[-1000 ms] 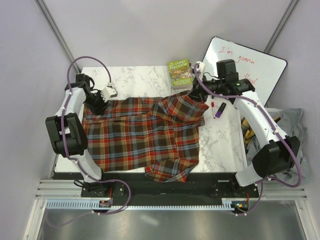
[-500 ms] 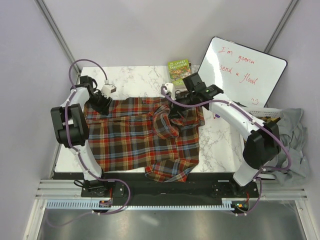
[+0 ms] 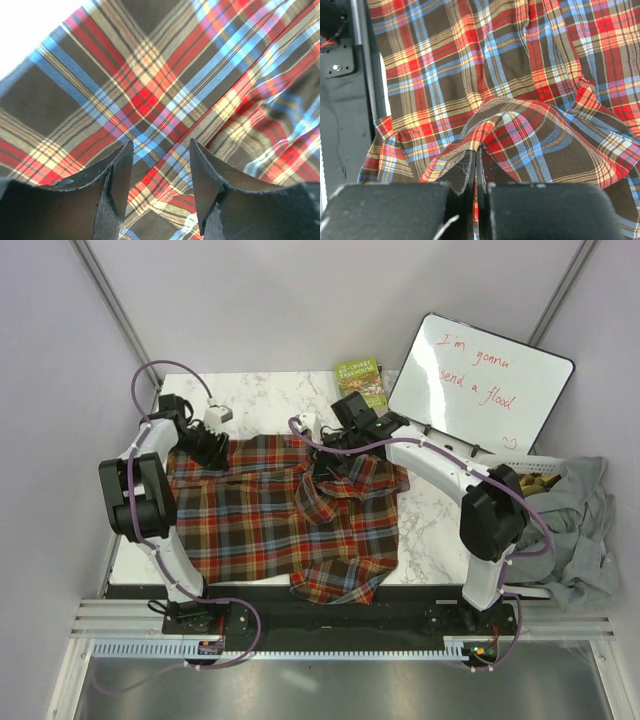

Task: Fold and stack the long sleeve shirts
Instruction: Fold the shirt

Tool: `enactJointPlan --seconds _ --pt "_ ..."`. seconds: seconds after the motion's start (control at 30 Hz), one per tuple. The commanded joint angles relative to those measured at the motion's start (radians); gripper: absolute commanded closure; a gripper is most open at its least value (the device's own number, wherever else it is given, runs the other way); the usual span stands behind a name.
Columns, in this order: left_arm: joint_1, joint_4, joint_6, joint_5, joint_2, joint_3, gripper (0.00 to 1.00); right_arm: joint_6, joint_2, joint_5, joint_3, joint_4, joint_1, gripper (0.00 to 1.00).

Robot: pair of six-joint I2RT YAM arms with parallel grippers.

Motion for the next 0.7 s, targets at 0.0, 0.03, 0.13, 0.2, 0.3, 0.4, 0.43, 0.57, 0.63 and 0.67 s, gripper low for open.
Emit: enactJointPlan --seconds 0.0,0.03,0.13,0.2,0.3,0.4,0.43,0.57,0.63,0.67 --pt "0.018 0.055 -0.098 0.009 -0.034 0.042 0.43 0.036 0.03 0.039 0.033 0.017 0.012 1.0" --pt "0.021 0.053 -0.098 -0.003 -0.021 0.05 0.43 0.03 0.033 0.042 0.031 0.003 0.012 0.91" --pt "0.02 0.058 -0.068 -0.033 -0.019 0.045 0.43 0.007 0.033 0.065 0.031 -0.043 0.012 0.74" --pt "0.021 0.059 -0.072 -0.049 -0.01 0.048 0.43 -0.002 0.028 0.082 0.037 -0.061 0.006 0.59" --pt "0.021 0.066 -0.081 -0.077 0.0 0.064 0.43 -0.013 0.018 0.033 0.074 -0.116 -0.042 0.37" --pt "0.03 0.073 -0.088 -0.106 0.0 0.07 0.42 -0.037 0.016 0.007 0.128 -0.196 -0.131 0.15" --pt "0.03 0.075 -0.088 -0.114 0.0 0.07 0.42 -0.036 0.022 0.008 0.135 -0.204 -0.158 0.13" --pt "0.029 0.076 -0.075 -0.122 0.007 0.054 0.42 -0.025 0.071 0.042 0.163 -0.211 -0.258 0.14" --pt "0.026 0.072 -0.078 -0.12 0.024 0.056 0.42 -0.004 0.122 0.095 0.168 -0.189 -0.255 0.2" --pt "0.023 0.073 -0.081 -0.123 0.029 0.056 0.42 0.004 0.14 0.109 0.175 -0.178 -0.257 0.22"
